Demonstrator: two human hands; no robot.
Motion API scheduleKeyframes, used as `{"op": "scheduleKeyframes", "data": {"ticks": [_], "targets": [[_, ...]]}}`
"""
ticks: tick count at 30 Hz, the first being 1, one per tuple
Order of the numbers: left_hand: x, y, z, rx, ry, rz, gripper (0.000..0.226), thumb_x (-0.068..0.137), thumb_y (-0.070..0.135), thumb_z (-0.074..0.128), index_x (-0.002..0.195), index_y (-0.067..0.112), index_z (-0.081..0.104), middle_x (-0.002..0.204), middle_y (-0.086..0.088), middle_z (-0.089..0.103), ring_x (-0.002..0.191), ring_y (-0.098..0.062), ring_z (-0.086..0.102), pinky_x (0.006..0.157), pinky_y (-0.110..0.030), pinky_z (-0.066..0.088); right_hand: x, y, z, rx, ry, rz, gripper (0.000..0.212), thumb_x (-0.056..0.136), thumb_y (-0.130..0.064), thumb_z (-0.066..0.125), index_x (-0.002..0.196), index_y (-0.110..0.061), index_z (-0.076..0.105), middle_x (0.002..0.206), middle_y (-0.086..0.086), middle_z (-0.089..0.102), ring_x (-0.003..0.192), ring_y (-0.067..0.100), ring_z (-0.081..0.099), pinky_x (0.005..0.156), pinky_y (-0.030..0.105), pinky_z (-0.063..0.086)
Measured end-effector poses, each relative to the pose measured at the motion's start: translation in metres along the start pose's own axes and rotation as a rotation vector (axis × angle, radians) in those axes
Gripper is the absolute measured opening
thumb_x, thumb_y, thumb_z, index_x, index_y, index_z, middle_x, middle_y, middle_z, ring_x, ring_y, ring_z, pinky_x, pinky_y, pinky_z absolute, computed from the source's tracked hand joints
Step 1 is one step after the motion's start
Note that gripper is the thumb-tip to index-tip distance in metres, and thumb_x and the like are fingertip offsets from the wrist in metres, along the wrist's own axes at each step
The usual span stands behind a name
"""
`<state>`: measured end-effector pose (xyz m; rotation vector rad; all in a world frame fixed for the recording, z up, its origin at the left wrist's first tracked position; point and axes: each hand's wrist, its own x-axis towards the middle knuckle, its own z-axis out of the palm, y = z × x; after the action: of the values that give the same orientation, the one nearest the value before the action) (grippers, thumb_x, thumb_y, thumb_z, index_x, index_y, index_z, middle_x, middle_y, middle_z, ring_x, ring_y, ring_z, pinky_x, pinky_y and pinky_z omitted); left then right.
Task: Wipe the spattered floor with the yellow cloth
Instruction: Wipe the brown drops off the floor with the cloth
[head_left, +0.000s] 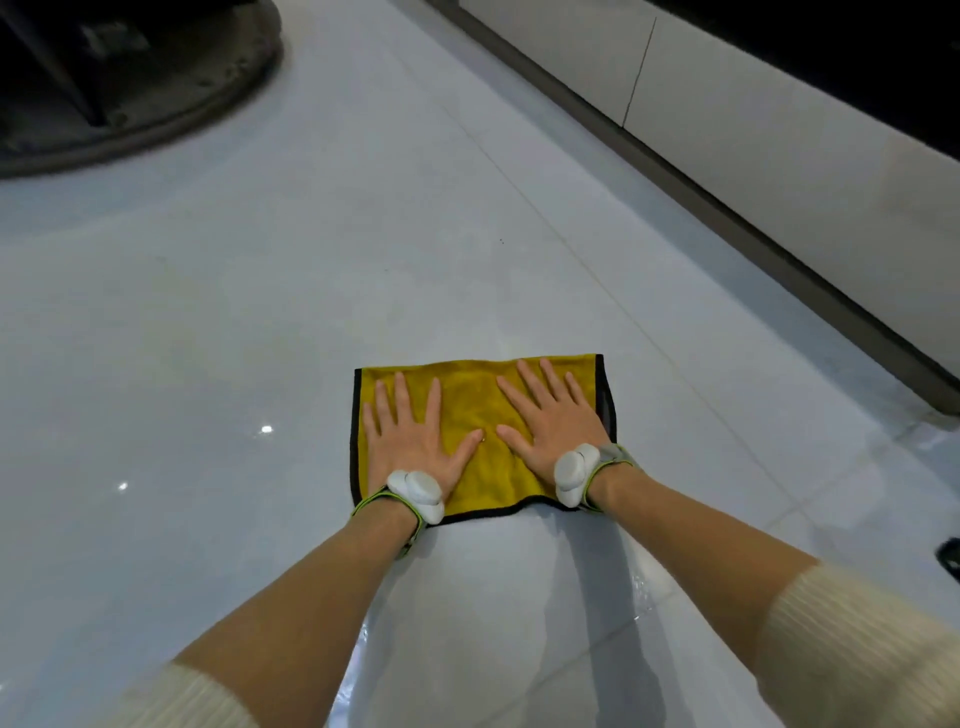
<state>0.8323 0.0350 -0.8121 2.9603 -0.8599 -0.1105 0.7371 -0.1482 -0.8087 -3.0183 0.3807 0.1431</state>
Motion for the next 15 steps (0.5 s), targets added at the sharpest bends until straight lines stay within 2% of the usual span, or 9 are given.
{"op": "scheduleKeyframes", "data": {"ticks": [7, 11, 15], "targets": [[-0.031, -0.017, 0.005, 0.011, -0.041, 0.011, 0.096, 0.077, 0.085, -0.003, 0.155, 0.029, 0.002, 0.161, -0.020, -0.001, 0.148, -0.040, -0.006, 0.119, -0.053, -0.001, -0.017, -0.013, 0.008, -0.018, 0.012, -0.009, 0.075, 0.086, -0.074, 0.006, 0.152, -0.038, 0.001, 0.162, -0.004, -0.001, 0.149, 0.023, -0.006, 0.118, 0.043, -0.002], [0.001, -0.026, -0.001, 0.009, -0.022, -0.005, 0.100, 0.074, 0.086, -0.003, 0.155, 0.029, 0.006, 0.161, -0.020, 0.002, 0.148, -0.041, -0.004, 0.119, -0.054, 0.000, 0.017, -0.011, 0.003, -0.001, 0.034, -0.045, 0.074, 0.087, -0.074, 0.010, 0.152, -0.038, 0.006, 0.162, -0.004, 0.003, 0.149, 0.023, -0.001, 0.118, 0.044, 0.002], [0.064, -0.052, -0.007, 0.020, -0.019, -0.050, 0.102, 0.070, 0.086, -0.003, 0.155, 0.030, 0.007, 0.162, -0.018, 0.003, 0.148, -0.040, -0.002, 0.119, -0.053, 0.002, 0.091, -0.021, 0.002, 0.029, 0.036, -0.017, 0.072, 0.089, -0.071, 0.016, 0.152, -0.039, 0.007, 0.162, -0.003, 0.004, 0.149, 0.023, 0.000, 0.120, 0.046, 0.002]]}}
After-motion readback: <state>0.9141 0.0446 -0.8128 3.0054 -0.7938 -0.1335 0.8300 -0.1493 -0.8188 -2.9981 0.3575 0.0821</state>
